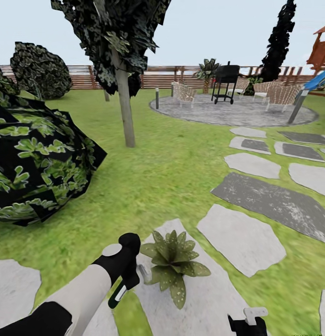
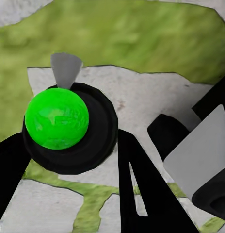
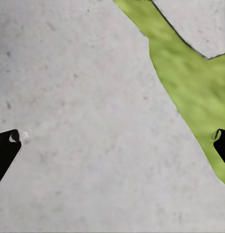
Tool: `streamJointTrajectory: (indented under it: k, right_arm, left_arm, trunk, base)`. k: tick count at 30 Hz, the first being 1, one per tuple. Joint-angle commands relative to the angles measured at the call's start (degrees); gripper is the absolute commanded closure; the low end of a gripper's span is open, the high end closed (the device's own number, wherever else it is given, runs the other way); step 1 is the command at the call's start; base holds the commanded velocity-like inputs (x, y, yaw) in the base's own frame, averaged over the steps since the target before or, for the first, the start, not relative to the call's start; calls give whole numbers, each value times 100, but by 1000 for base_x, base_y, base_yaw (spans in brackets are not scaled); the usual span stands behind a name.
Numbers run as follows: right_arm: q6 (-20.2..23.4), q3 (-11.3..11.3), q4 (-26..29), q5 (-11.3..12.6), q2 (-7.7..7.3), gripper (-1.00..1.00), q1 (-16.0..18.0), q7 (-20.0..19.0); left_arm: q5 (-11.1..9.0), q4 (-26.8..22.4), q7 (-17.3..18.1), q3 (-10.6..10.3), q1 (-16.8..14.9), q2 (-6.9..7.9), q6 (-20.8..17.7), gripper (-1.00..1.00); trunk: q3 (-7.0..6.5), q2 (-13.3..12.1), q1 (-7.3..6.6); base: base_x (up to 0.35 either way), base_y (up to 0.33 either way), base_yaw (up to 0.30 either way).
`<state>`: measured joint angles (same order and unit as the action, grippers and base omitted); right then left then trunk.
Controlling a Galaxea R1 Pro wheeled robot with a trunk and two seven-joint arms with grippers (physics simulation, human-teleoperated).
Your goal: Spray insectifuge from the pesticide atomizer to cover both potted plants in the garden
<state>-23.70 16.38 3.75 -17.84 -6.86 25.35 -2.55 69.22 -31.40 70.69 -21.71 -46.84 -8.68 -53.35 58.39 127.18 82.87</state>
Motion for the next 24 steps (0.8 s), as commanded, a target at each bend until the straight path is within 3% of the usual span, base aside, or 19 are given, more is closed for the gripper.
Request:
streamJointTrajectory:
  k: [1, 8, 15, 21, 24]
  right_arm:
    - [-21, 49, -6, -27, -2, -100, 5, -27]
    - [-21, 49, -6, -27, -7, -100, 5, -27]
    - [-21, 49, -6, -27, -8, -100, 5, -27]
    - [-21, 49, -6, -27, -8, -100, 5, -27]
    - [-21, 43, -13, -34, -8, -100, 5, -27]
  left_arm:
    - [48, -13, 59, -6, -1, 4, -43, 100]
    - [54, -6, 48, -44, 8, 17, -38, 100]
    - [48, 106, 32, -44, 391, 110, -19, 100]
    - [6, 23, -5, 28, 434, 105, -26, 100]
    - [-14, 11, -225, 50, 433, 102, -26, 100]
  trunk:
    - [5, 2, 2]
    - [5, 2, 2]
    - [5, 2, 2]
    - [5, 2, 2]
    - [5, 2, 2]
  base:
    - [234, 222, -283]
    - [93, 73, -64]
    - [1, 1, 0]
    - [0, 0, 0]
    - [0, 0, 0]
